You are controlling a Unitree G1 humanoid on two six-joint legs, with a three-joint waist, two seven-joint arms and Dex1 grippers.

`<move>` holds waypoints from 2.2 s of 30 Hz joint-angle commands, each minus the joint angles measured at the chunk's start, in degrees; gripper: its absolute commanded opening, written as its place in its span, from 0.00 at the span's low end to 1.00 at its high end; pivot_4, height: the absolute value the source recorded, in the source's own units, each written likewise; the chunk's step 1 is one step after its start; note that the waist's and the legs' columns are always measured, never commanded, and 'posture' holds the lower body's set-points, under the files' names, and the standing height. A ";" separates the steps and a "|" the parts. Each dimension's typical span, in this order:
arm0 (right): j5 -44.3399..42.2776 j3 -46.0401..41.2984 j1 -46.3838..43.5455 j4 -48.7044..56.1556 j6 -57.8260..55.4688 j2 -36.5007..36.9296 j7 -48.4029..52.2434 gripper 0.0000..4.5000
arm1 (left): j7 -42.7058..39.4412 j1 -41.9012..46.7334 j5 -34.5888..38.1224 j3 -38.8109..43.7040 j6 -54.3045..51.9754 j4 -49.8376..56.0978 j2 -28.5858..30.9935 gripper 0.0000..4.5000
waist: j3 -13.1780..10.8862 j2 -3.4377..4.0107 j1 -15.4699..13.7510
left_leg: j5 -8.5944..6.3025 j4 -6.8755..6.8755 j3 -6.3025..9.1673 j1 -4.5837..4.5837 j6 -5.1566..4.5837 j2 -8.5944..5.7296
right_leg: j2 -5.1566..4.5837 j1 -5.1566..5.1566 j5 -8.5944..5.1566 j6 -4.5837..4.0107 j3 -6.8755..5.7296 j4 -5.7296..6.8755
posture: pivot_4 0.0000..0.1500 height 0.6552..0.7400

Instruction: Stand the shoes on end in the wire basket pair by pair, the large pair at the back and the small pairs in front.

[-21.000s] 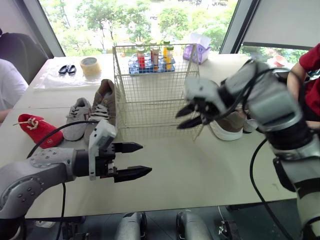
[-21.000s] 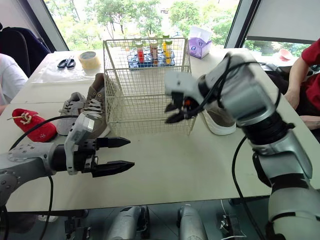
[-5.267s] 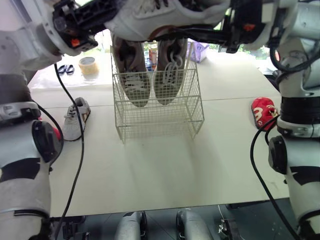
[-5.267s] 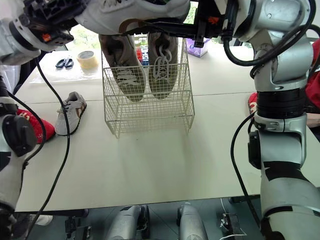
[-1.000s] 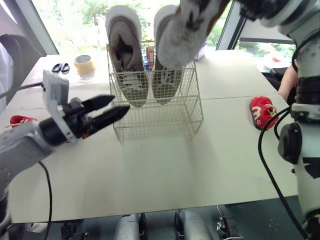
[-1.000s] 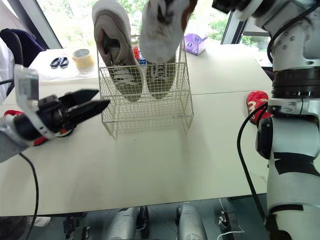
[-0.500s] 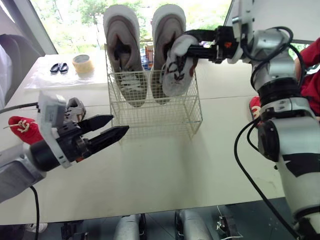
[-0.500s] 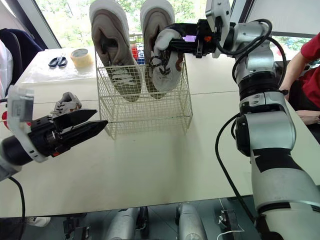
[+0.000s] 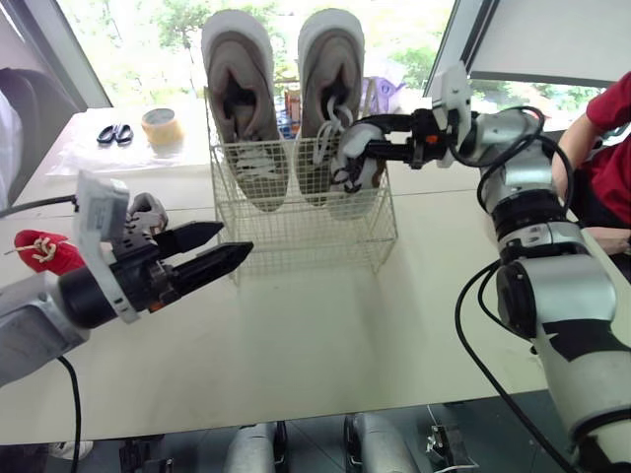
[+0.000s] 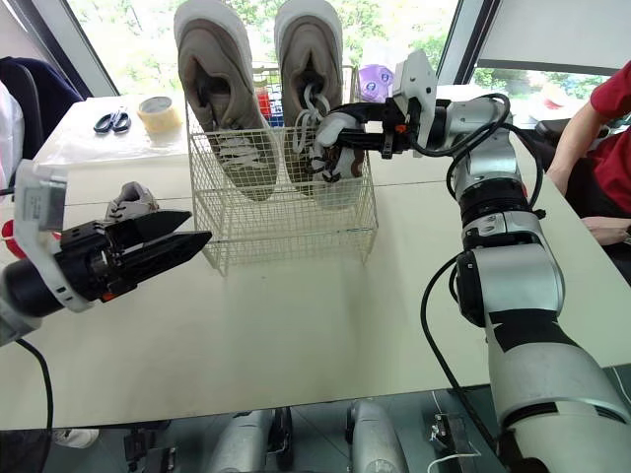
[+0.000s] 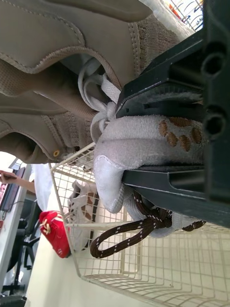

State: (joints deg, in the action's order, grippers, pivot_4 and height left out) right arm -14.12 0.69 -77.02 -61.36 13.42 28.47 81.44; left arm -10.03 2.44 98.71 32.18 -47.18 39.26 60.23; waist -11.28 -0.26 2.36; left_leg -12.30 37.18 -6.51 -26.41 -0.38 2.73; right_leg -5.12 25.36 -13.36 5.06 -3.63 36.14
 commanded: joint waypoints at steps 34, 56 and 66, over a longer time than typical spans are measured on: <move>-27.70 -3.18 16.06 71.71 -58.71 16.92 -1.06 1.00 | -12.67 29.27 -39.18 -16.99 -1.94 -55.27 16.44 0.99 | 0.20 -0.25 -1.96 | 0.04 0.00 -0.21 0.16 0.06 0.00 | 0.12 -0.10 0.03 -0.06 -0.06 0.12 | 1.00 0.94; -39.67 -3.83 32.14 92.92 -69.68 20.12 -18.58 1.00 | -25.97 70.19 -92.17 -38.09 20.92 -117.43 -14.17 0.60 | 0.26 -0.68 -3.00 | -0.40 0.97 -0.28 -0.18 -0.71 0.11 | 0.03 0.00 0.06 -0.04 -0.07 0.47 | 1.00 0.94; -40.70 -5.04 32.94 92.99 -69.30 22.26 -21.96 1.00 | -22.24 75.08 -90.44 -25.87 20.67 -116.54 -13.29 0.05 | 0.26 -0.69 -3.01 | -0.41 1.08 -0.23 -0.15 -0.73 0.11 | 0.01 0.04 0.06 -0.04 -0.07 0.78 | 1.00 0.94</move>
State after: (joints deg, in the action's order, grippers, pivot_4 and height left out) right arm -54.77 -2.69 -43.56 31.22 -57.03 49.61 59.51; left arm -34.80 72.96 5.59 1.12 -26.72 -78.54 44.61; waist -11.03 -0.96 -0.66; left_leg -12.70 38.27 -6.73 -26.56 -1.11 2.83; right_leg -5.13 25.40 -13.31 5.03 -3.70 36.95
